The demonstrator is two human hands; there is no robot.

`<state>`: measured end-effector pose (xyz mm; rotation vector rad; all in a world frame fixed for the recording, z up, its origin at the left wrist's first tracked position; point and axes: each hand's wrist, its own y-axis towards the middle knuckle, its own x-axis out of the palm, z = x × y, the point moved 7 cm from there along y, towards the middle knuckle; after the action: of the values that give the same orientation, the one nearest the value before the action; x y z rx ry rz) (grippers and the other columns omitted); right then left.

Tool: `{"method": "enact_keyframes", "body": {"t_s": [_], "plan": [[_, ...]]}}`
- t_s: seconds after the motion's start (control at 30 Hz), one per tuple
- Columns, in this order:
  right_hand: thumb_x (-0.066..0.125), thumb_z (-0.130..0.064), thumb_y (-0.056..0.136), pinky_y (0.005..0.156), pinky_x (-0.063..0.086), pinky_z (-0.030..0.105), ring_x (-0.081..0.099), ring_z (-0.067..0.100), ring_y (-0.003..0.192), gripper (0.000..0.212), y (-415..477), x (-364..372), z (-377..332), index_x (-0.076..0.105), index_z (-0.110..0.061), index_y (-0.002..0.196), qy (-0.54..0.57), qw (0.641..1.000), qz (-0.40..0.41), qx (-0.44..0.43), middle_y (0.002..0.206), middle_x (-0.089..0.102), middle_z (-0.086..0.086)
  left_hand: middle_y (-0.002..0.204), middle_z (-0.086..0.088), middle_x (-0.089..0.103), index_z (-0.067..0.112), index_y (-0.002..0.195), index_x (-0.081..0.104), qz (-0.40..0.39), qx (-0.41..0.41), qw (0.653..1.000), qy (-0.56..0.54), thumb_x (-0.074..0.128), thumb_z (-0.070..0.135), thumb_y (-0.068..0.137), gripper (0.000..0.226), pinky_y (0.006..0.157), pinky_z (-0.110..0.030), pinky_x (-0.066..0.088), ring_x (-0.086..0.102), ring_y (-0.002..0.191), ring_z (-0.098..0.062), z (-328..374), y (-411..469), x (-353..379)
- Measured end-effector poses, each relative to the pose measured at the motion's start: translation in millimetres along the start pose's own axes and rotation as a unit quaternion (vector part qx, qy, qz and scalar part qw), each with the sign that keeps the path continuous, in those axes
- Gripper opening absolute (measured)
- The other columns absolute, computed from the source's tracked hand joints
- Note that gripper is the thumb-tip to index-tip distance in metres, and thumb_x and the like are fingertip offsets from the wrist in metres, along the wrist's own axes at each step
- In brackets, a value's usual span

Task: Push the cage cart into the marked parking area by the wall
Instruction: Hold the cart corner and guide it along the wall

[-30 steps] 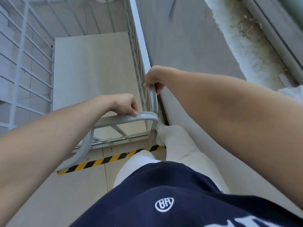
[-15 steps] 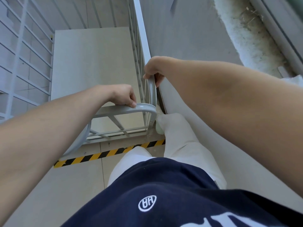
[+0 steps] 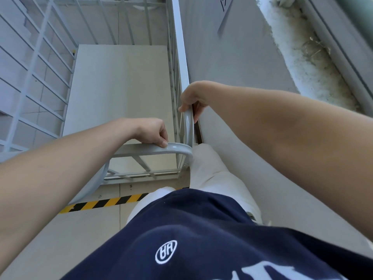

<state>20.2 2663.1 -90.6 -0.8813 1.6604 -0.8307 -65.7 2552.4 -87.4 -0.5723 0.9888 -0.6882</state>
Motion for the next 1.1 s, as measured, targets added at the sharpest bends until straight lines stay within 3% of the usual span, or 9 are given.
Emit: {"method": "enact_keyframes", "body": {"t_s": [0.1, 0.33, 0.47, 0.6, 0.7, 0.83, 1.1], "plan": [[0.048, -0.02, 0.1, 0.096, 0.053, 0.038, 0.068, 0.03, 0.08, 0.042, 3, -3, -3, 0.049, 0.013, 0.125, -0.008, 1.0, -0.011, -0.002, 0.11, 0.064, 0.023, 0.08, 0.0, 0.067, 0.011, 0.096, 0.075, 0.007, 0.002, 1.0, -0.002, 0.061, 0.017, 0.088, 0.017, 0.073, -0.026, 0.045, 0.056, 0.074, -0.015, -1, 0, -4], [0.046, -0.017, 0.1, 0.096, 0.054, 0.04, 0.067, 0.035, 0.106, 0.041, 5, -7, -4, 0.048, 0.014, 0.127, -0.004, 1.0, -0.02, -0.01, 0.122, 0.062, 0.026, 0.071, 0.007, 0.065, 0.011, 0.094, 0.076, 0.0, 0.013, 1.0, -0.006, 0.061, 0.016, 0.089, 0.016, 0.063, -0.022, 0.044, 0.055, 0.067, -0.011, 3, 4, -9], [0.045, -0.018, 0.101, 0.096, 0.054, 0.039, 0.066, 0.035, 0.108, 0.042, 3, -10, -3, 0.047, 0.014, 0.128, 0.016, 1.0, -0.012, -0.007, 0.122, 0.061, 0.026, 0.076, 0.005, 0.067, 0.011, 0.097, 0.075, 0.006, 0.017, 1.0, -0.004, 0.061, 0.016, 0.089, 0.018, 0.069, -0.024, 0.044, 0.057, 0.072, -0.012, 5, 6, -13], [0.041, -0.017, 0.103, 0.094, 0.054, 0.038, 0.068, 0.034, 0.095, 0.039, 0, -10, -1, 0.045, 0.014, 0.126, 0.027, 1.0, -0.003, -0.007, 0.103, 0.065, 0.024, 0.077, 0.003, 0.068, 0.01, 0.097, 0.075, 0.004, 0.023, 1.0, 0.0, 0.061, 0.014, 0.088, 0.017, 0.067, -0.023, 0.045, 0.056, 0.074, -0.014, 5, 8, -14], [0.038, -0.016, 0.103, 0.097, 0.052, 0.039, 0.064, 0.036, 0.111, 0.039, -1, -10, -2, 0.043, 0.014, 0.128, 0.027, 1.0, -0.002, -0.013, 0.123, 0.061, 0.027, 0.072, 0.006, 0.066, 0.011, 0.094, 0.076, 0.008, 0.021, 1.0, 0.002, 0.062, 0.013, 0.088, 0.016, 0.064, -0.019, 0.042, 0.055, 0.072, -0.014, 4, 8, -14], [0.038, -0.017, 0.103, 0.098, 0.052, 0.04, 0.064, 0.035, 0.111, 0.039, -6, -9, -2, 0.044, 0.013, 0.128, 0.018, 1.0, 0.011, -0.016, 0.125, 0.06, 0.027, 0.086, -0.002, 0.072, 0.01, 0.098, 0.075, 0.017, 0.021, 1.0, 0.0, 0.062, 0.014, 0.088, 0.017, 0.071, -0.024, 0.045, 0.058, 0.077, -0.015, 4, 7, -14], [0.038, -0.016, 0.103, 0.097, 0.052, 0.041, 0.063, 0.037, 0.113, 0.039, -9, -2, -4, 0.043, 0.014, 0.128, 0.001, 0.999, 0.028, -0.023, 0.127, 0.058, 0.028, 0.088, 0.0, 0.07, 0.012, 0.1, 0.075, 0.046, 0.019, 0.999, 0.011, 0.062, 0.016, 0.088, 0.018, 0.081, -0.028, 0.047, 0.059, 0.082, -0.017, 2, 1, -11]]}}
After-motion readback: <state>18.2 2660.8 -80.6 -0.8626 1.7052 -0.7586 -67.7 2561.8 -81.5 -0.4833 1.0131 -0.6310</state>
